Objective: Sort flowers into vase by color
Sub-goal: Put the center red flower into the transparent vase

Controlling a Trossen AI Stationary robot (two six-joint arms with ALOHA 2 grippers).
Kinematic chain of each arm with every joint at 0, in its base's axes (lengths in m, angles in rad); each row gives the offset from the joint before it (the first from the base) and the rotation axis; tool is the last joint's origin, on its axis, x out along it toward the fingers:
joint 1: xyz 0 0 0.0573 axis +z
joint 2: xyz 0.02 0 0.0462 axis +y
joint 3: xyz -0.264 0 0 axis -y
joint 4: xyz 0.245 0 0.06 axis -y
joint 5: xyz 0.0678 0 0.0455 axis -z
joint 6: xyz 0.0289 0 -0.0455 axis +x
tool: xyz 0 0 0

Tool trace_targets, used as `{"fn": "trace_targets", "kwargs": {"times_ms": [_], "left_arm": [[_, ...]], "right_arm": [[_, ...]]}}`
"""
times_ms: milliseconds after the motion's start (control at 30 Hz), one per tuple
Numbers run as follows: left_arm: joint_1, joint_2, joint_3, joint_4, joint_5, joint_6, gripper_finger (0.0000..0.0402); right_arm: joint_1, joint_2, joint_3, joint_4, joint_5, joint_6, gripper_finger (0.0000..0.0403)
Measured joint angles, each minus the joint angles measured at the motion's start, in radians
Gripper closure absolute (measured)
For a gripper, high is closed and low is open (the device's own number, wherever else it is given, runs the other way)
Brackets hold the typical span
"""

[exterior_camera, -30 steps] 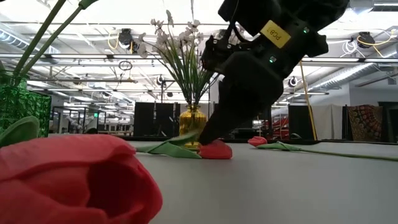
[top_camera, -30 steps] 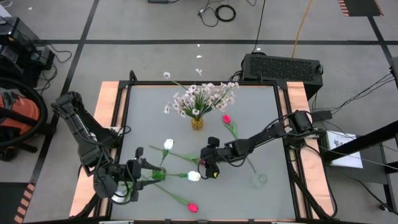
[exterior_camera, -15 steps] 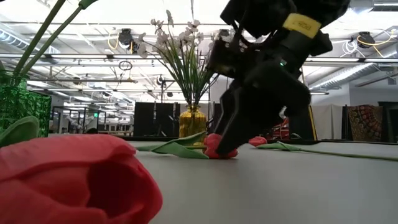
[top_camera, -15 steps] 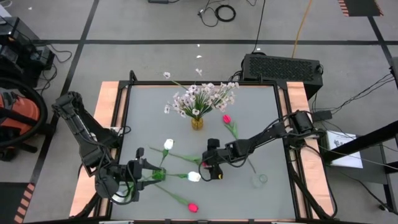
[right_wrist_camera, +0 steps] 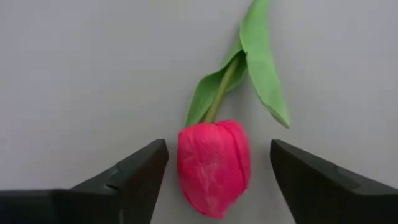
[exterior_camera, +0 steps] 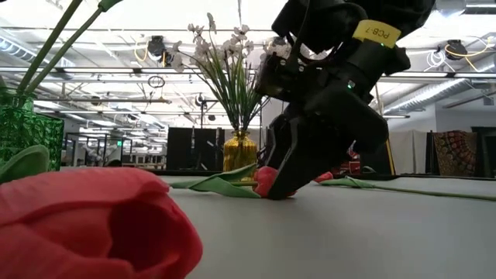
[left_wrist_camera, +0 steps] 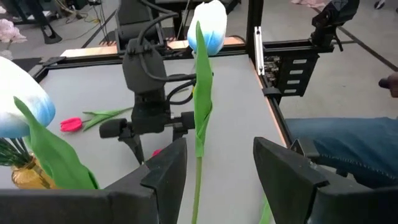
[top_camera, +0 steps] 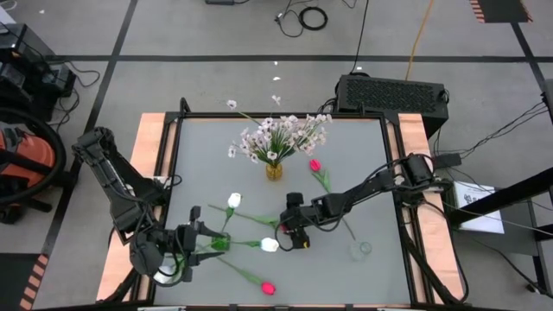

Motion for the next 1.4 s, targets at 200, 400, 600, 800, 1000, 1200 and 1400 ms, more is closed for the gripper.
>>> {"fn": "trace_targets", "kwargs": {"times_ms": [200, 400, 600, 800, 1000, 1200, 1400], "left_arm": [[0.000, 0.000, 0.000, 0.005, 0.000, 0.004, 0.0208], [0.000, 0.000, 0.000, 0.005, 0.000, 0.023, 0.0208], [0.000, 0.000, 0.000, 0.005, -0.013, 0.028, 0.0208], [0.000, 0.000, 0.000, 0.010, -0.018, 0.029, 0.0208], [0.027, 0.000, 0.004, 0.051, -0.064, 0.067, 0.0208], [0.067, 0.000, 0.035, 0.134, -0.066, 0.195, 0.0208], [0.085, 0.001, 0.060, 0.301, -0.066, 0.370, 0.0208]], "right_arm": [[0.000, 0.011, 0.001, 0.008, -0.010, 0.007, 0.0176], [0.000, -0.019, 0.005, -0.033, -0.009, -0.001, 0.0223], [0.004, -0.064, 0.042, -0.114, -0.008, 0.022, 0.0253], [0.018, -0.093, 0.045, -0.144, -0.008, 0.032, 0.0269], [0.030, -0.171, 0.045, -0.253, -0.012, 0.059, 0.0273], [0.053, -0.335, 0.045, -0.402, -0.033, 0.108, 0.0273], [0.086, -0.535, 0.045, -0.498, -0.032, 0.152, 0.0273]]}}
